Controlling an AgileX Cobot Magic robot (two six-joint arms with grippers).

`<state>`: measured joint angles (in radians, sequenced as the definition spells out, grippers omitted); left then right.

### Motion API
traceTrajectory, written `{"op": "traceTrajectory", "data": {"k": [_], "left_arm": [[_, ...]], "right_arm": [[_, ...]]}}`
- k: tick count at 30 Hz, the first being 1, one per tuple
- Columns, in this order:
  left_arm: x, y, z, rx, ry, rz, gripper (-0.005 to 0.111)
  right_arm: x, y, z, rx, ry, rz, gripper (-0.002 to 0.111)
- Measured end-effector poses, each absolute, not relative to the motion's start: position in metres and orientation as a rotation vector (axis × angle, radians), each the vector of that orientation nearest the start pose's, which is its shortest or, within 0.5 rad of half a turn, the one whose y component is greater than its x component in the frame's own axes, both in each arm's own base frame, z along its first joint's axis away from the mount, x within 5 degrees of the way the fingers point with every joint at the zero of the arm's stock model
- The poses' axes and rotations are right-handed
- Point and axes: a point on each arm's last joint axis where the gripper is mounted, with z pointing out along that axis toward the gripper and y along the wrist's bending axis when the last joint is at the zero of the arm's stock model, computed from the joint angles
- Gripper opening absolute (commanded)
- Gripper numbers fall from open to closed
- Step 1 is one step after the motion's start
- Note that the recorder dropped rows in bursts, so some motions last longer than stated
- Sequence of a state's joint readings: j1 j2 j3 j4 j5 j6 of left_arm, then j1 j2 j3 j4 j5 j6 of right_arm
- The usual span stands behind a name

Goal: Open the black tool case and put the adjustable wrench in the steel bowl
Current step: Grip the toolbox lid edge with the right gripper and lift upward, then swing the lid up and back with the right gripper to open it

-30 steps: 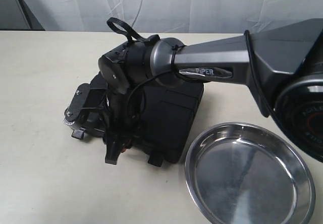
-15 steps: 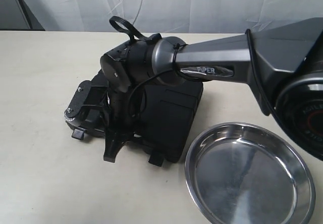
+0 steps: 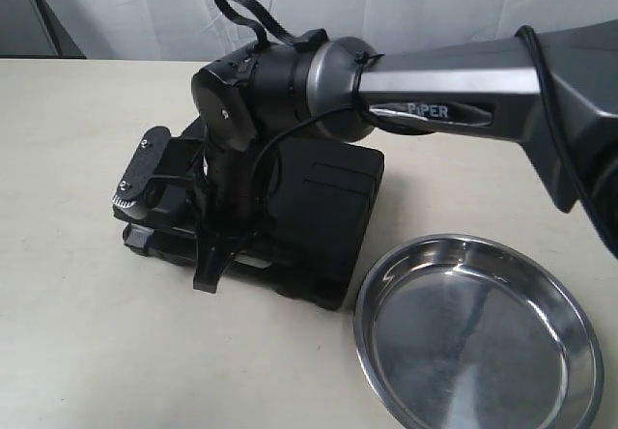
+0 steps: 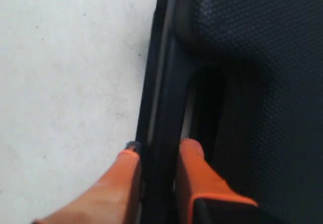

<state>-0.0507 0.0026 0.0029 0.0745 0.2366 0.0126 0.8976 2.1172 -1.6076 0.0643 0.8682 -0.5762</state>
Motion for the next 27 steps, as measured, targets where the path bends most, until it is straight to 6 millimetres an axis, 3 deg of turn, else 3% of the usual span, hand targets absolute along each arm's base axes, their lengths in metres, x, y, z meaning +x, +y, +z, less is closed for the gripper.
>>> {"op": "traceTrajectory", "data": {"k": [12, 27], "left_arm": [[0.056, -0.001, 0.191, 0.104, 1.722, 0.04, 0.0], [0.056, -0.001, 0.191, 0.104, 1.722, 0.04, 0.0]], "right_arm": [[0.276, 0.346, 0.206, -1.867, 2.008, 0.083, -0.001], [0.287, 0.35, 0.229, -1.861, 1.895, -0.015, -0.001]]}}
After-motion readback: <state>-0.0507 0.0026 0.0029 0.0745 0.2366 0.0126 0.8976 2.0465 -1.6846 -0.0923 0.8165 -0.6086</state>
